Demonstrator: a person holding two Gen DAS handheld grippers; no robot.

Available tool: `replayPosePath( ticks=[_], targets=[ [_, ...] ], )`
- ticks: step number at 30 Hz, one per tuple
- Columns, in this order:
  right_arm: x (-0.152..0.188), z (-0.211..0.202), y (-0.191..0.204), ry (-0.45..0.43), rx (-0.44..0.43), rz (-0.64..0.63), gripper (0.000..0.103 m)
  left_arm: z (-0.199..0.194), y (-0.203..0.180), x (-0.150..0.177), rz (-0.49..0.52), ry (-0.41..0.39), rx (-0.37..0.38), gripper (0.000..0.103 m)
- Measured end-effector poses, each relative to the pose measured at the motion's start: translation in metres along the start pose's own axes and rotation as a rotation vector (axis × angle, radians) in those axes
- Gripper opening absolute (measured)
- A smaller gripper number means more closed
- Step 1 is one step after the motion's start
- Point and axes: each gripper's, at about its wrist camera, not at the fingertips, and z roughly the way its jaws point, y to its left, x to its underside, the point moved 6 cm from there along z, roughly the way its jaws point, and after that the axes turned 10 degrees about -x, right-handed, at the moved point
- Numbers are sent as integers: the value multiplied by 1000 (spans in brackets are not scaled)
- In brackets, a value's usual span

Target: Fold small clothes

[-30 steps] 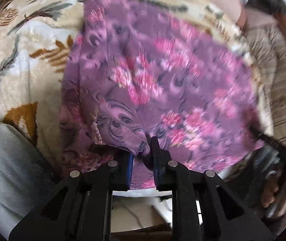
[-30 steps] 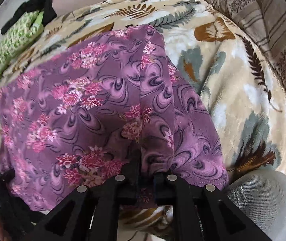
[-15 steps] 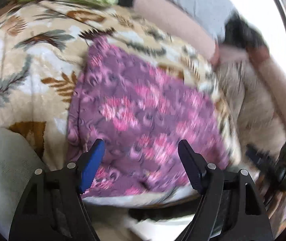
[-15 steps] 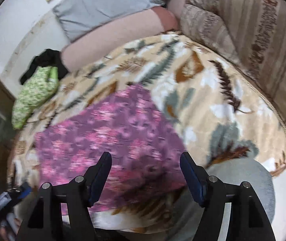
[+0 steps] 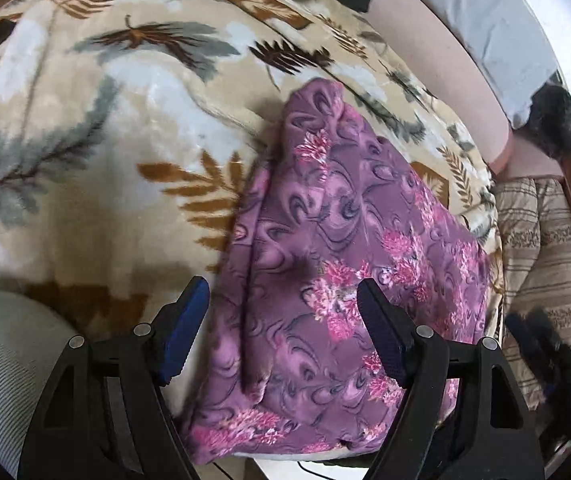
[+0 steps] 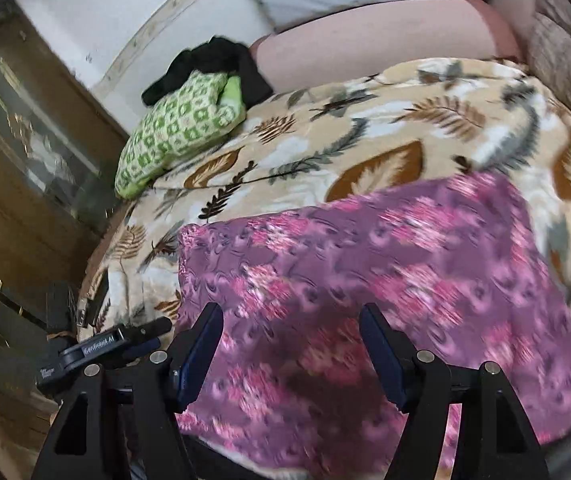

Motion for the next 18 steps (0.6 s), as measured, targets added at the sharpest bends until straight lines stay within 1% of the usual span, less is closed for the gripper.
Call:
replayPosePath(
  ticks=[2, 3, 4, 6, 8, 9, 11, 12, 13, 15, 17, 18],
  targets=[
    [-6, 17, 6, 45, -44, 0, 68, 5, -1, 1, 17, 7, -15, 77],
    [-10, 28, 12, 78, -71, -1, 68, 12, -1, 3, 22, 41, -8, 77],
    [-12, 35, 17, 102, -89, -1, 68, 15, 2, 4, 10, 54, -10, 77],
    [-18, 54, 32, 173, -164, -2, 68, 20, 7, 8, -20, 86, 21, 76],
    [-20, 69, 46, 231, -217, -23, 68, 18, 10, 10, -51, 88, 49, 76],
    [-21, 81, 53, 269, -211, -46, 68, 17, 10, 11, -50, 89, 56, 76],
    [-21, 102, 60, 313, -173, -76, 68, 18, 8, 13, -44, 101, 74, 76],
    [-20, 113, 62, 342, -161, -87, 68, 18, 7, 15, -42, 108, 82, 73],
    [-18, 127, 64, 378, -142, -97, 68, 20, 8, 16, -36, 113, 74, 70],
    [-17, 145, 65, 414, -124, -101, 68, 20, 10, 16, -45, 112, 62, 50],
    [-15, 164, 67, 470, -128, -91, 68, 20, 14, 15, -70, 108, 64, 43],
    [-14, 171, 69, 494, -129, -90, 68, 19, 14, 15, -73, 106, 75, 44]
  ],
)
